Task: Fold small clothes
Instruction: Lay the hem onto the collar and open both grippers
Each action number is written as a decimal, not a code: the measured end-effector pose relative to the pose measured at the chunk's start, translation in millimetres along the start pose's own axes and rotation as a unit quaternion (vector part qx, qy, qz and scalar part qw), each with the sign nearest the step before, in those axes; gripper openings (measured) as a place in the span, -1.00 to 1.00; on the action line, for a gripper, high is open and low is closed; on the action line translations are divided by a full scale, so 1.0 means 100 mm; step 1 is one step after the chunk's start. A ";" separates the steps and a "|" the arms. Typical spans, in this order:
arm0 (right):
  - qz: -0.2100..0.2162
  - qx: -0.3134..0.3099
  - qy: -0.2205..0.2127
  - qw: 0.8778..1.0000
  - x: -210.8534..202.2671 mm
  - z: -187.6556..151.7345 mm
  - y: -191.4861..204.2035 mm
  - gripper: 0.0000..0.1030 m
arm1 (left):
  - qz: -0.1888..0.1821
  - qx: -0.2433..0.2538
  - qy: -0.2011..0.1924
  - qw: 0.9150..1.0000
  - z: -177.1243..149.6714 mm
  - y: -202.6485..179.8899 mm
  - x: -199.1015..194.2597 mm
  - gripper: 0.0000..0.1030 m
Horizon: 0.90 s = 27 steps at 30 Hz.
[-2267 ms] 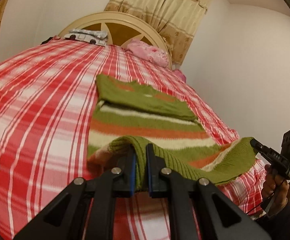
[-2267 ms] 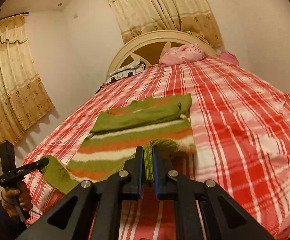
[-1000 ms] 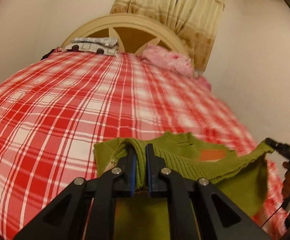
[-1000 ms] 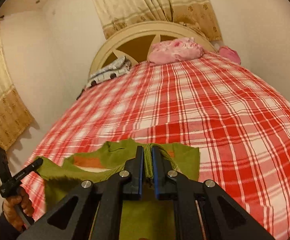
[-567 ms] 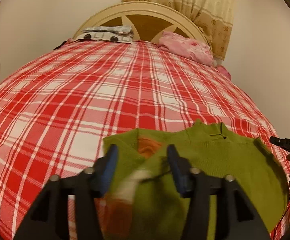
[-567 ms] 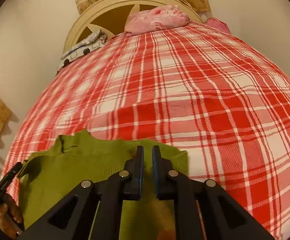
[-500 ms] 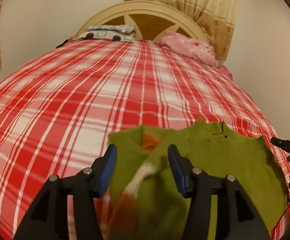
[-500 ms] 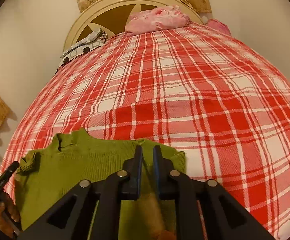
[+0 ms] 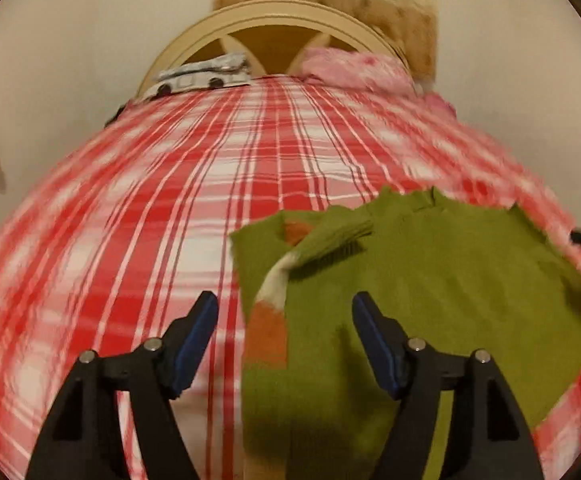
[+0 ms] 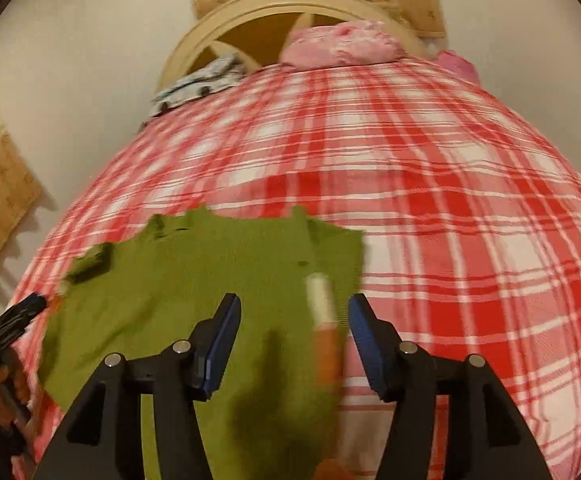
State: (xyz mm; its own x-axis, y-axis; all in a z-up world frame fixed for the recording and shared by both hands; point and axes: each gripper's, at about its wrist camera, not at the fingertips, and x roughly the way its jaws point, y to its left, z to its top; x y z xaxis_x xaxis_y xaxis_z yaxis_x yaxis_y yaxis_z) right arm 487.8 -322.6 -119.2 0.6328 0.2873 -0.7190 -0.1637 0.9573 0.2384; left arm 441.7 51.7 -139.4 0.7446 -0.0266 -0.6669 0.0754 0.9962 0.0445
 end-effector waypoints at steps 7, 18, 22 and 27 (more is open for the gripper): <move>0.015 0.007 0.047 0.999 0.54 0.21 -0.03 0.10 | 0.074 0.020 0.030 0.997 0.28 0.07 0.57 0.41; -0.064 0.082 0.028 0.994 0.40 0.07 -0.52 0.11 | 0.053 -0.112 0.034 0.992 0.11 0.63 0.49 0.65; -0.050 0.042 -0.006 0.998 -0.02 -0.03 -0.25 0.11 | 0.032 -0.115 0.019 0.993 0.00 0.63 0.18 0.65; -0.007 -0.054 -0.005 0.999 -0.29 -0.34 0.23 0.11 | 0.011 -0.104 0.014 0.994 -0.27 0.47 -0.13 0.80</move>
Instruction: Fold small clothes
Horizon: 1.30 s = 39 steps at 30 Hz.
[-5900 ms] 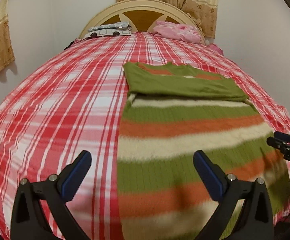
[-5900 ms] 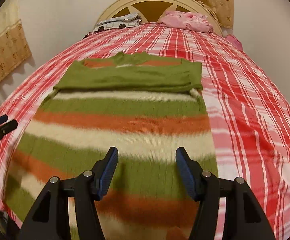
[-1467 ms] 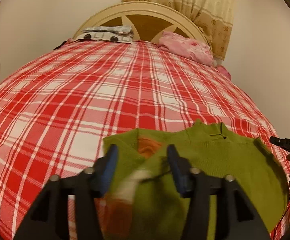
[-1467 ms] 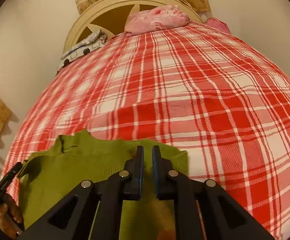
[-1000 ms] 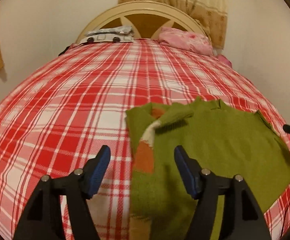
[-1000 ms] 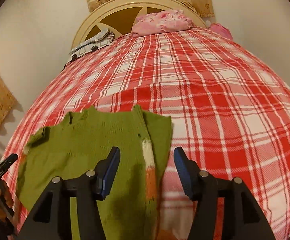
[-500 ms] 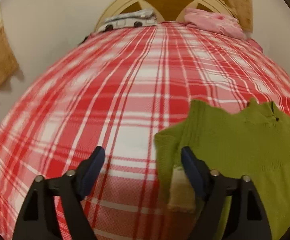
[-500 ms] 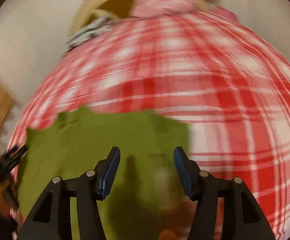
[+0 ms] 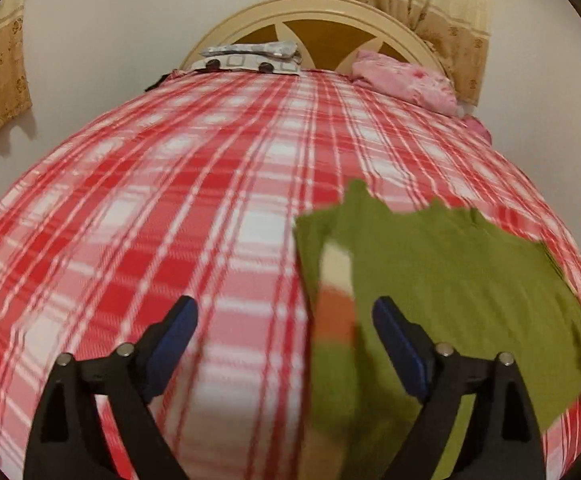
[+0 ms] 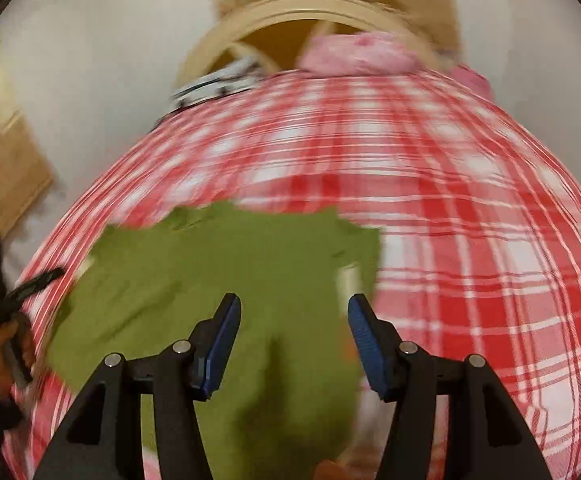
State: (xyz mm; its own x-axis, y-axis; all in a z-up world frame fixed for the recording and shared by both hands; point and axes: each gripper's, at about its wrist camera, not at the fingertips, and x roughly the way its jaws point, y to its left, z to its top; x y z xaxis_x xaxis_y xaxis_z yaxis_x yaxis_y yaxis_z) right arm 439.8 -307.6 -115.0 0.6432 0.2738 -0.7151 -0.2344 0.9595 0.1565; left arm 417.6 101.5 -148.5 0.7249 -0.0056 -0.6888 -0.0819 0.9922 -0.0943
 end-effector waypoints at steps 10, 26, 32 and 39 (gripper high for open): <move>-0.055 0.044 0.084 0.994 0.27 -0.46 -0.25 0.14 | -0.004 0.006 0.043 0.999 -0.42 -0.02 -0.03 0.80; -0.061 -0.017 0.064 0.996 0.32 -0.54 0.50 0.14 | 0.007 -0.011 0.056 0.998 -0.56 0.10 0.00 0.99; -0.056 -0.006 0.053 0.997 0.30 -0.69 0.45 0.15 | 0.005 -0.006 0.059 0.998 -0.56 0.08 0.02 1.00; -0.078 -0.018 0.052 0.995 0.27 -0.73 0.51 0.15 | -0.001 -0.003 0.059 0.998 -0.58 0.08 0.00 1.00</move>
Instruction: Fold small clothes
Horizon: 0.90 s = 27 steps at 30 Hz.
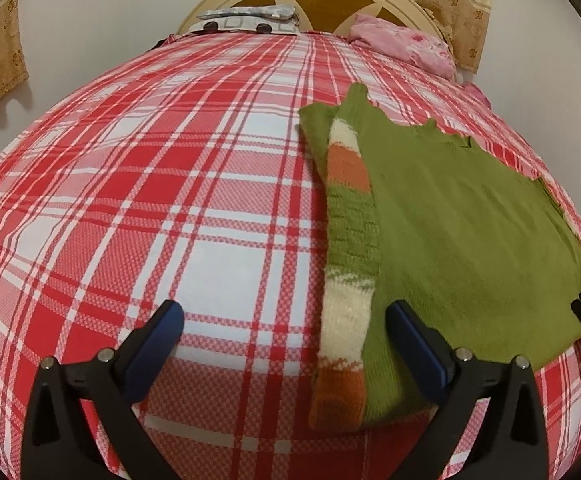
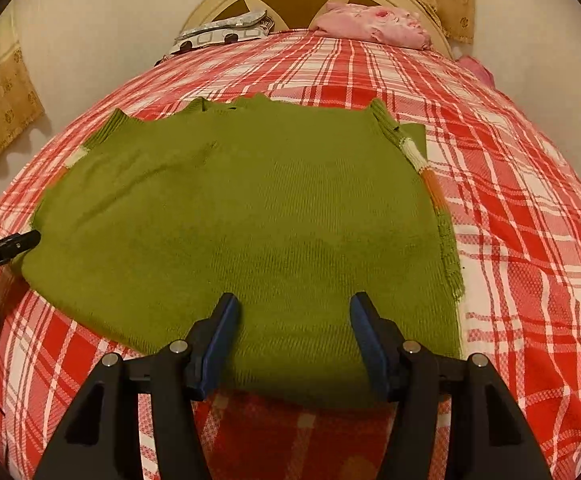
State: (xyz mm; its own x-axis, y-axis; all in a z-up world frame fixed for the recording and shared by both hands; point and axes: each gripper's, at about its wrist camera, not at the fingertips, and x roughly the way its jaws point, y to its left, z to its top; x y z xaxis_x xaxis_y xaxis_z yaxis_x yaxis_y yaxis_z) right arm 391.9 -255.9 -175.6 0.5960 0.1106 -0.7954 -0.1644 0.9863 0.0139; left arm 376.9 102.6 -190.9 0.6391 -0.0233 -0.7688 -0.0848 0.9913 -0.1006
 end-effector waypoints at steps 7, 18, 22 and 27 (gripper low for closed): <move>-0.029 -0.001 -0.001 1.000 -0.03 -0.04 0.08 0.16 | -0.008 0.002 0.002 1.000 -0.04 0.02 -0.03 1.00; -0.051 -0.047 -0.008 0.998 -0.29 -0.03 0.45 0.17 | -0.027 0.000 0.003 1.000 -0.14 0.08 -0.14 1.00; -0.039 -0.077 -0.014 0.996 -0.32 -0.01 0.71 0.17 | -0.026 0.007 0.008 1.000 -0.14 0.07 -0.15 1.00; -0.026 -0.122 -0.033 0.992 -0.36 0.03 1.08 0.17 | -0.042 0.009 0.013 0.999 -0.15 0.17 -0.25 1.00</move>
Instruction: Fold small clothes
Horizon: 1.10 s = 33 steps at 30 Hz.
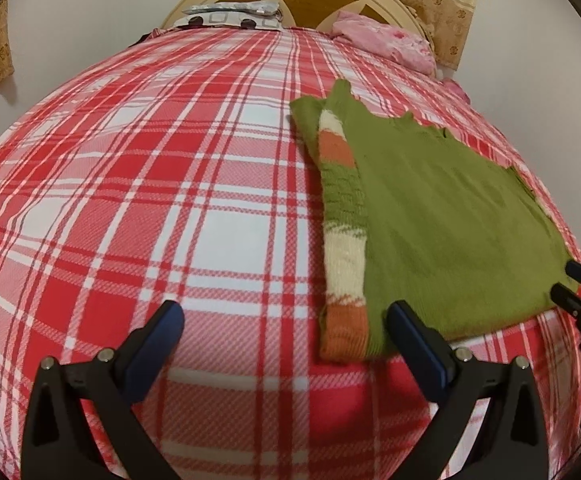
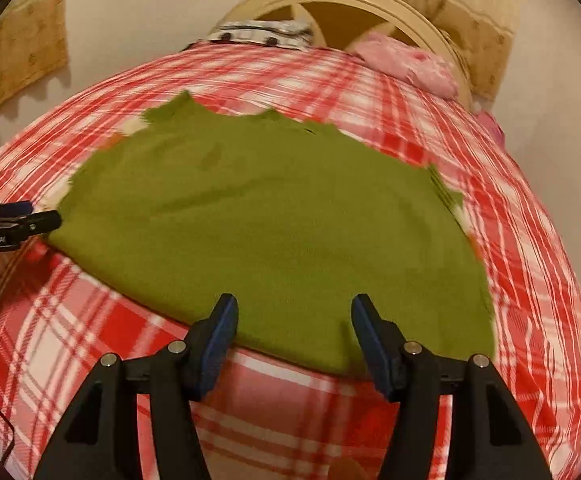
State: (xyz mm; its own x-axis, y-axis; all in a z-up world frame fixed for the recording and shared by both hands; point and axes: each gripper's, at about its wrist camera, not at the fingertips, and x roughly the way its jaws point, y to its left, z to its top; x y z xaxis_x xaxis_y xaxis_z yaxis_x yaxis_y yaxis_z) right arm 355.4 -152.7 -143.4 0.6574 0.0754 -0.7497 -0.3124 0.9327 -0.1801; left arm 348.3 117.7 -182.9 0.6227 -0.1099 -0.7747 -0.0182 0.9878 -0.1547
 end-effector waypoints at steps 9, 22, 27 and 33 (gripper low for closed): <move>0.030 -0.127 -0.038 0.991 -0.01 0.25 0.94 0.17 | 0.038 0.002 -0.015 0.999 0.09 0.44 -0.16 1.00; 0.037 -0.265 -0.077 0.960 0.10 0.26 2.03 0.17 | -0.048 -0.016 -0.037 0.998 0.48 0.67 -0.05 1.00; 0.017 -0.273 -0.083 0.958 0.20 0.26 2.15 0.17 | -0.098 -0.022 -0.032 0.994 0.69 0.61 0.14 1.00; -0.002 -0.287 -0.088 0.954 0.22 0.24 2.22 0.17 | -0.132 -0.007 -0.022 0.991 0.92 0.42 0.38 1.00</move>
State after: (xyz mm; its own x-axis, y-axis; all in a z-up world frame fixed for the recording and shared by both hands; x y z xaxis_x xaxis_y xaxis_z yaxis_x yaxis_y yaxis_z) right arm 317.0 64.0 -184.9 0.7490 0.1774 -0.6384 -0.6001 0.5898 -0.5403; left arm 442.7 165.3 -162.3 0.6403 -0.3585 -0.6793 0.1381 0.9238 -0.3572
